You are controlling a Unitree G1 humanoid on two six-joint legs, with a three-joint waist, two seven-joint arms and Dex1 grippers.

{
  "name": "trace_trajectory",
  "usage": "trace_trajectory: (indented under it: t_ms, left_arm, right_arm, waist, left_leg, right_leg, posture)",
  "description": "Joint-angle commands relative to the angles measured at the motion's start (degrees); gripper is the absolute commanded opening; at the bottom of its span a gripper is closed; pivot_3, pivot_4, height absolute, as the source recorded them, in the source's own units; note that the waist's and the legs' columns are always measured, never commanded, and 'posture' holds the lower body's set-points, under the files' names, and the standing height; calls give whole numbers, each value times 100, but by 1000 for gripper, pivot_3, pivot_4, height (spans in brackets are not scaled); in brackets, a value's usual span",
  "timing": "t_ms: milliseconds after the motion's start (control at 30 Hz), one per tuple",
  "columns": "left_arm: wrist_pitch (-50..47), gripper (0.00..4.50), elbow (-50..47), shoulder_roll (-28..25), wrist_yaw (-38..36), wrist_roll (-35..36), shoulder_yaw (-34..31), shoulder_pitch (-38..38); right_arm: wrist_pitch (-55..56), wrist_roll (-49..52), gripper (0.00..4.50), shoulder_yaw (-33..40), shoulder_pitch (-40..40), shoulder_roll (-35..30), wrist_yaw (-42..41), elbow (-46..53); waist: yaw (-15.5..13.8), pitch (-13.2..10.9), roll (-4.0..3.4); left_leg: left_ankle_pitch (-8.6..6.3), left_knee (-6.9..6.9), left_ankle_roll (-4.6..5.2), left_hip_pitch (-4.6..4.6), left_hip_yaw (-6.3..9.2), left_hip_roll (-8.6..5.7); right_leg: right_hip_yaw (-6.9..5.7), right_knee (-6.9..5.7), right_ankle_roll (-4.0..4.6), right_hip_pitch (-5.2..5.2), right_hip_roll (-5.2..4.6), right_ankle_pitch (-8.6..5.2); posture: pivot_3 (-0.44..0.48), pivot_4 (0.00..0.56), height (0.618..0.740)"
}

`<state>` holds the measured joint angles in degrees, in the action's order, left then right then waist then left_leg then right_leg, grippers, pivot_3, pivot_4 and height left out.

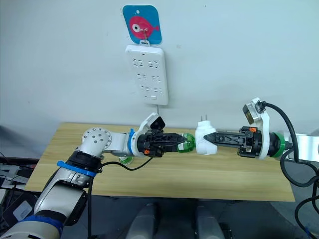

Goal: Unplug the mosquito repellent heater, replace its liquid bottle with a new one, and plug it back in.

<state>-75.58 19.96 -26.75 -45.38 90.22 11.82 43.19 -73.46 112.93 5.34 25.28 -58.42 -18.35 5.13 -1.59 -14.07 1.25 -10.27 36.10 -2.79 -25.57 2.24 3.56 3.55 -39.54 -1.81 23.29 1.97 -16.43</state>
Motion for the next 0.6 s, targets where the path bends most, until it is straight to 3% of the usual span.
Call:
trace_trajectory:
  t_ms: [33,100,300,433,467,533,600]
  left_arm:
    - [-183,3961,-116,150,159,10,-542,-12]
    - [-277,4468,-14,268,369,12,-774,-38]
    - [-286,4468,-115,298,668,-261,-1386,-194]
    - [1146,4468,-1594,-503,-1000,-2120,-867,-534]
    - [1628,4468,-1887,-635,-1372,-2564,-684,-634]
    - [4761,4468,-2328,-561,-2005,-4714,-101,-986]
    - [7449,4468,-2056,-169,-2034,-6296,127,-1106]
  right_arm:
    - [62,7,2996,81,-39,-63,92,89]
    - [92,7,2996,117,-23,-1,139,11]
    - [84,7,2996,319,30,124,293,-404]
    - [13,7,2996,501,26,109,375,-811]
    - [-6,7,2996,527,40,120,395,-860]
    - [-45,7,2996,537,142,138,454,-1035]
    - [-78,7,2996,517,238,186,504,-1119]
  waist:
    - [-1,0,0]
    - [-2,0,0]
    - [-1,0,0]
    - [10,0,-1]
    - [4,1,-3]
    - [-31,4,-9]
    - [-119,4,-16]
  left_leg:
    - [0,0,0,0,0,0]
    - [0,1,0,0,0,-1]
    - [0,2,0,0,-8,-4]
    - [0,-6,-1,-1,-9,-2]
    - [0,-10,-1,2,-17,-2]
    - [0,-12,-1,3,-21,-2]
    - [0,-15,-1,6,-39,-4]
  right_leg:
    - [0,-1,0,0,0,0]
    - [1,-2,0,0,-1,0]
    - [7,1,0,0,-4,0]
    - [7,2,19,5,-3,11]
    - [14,3,30,6,-3,15]
    - [15,8,33,5,-4,14]
    - [28,22,35,3,-11,16]
  posture:
    - [179,231,740]
    - [180,231,740]
    - [178,231,740]
    - [184,234,740]
    - [187,233,740]
    - [198,234,740]
    - [202,236,740]
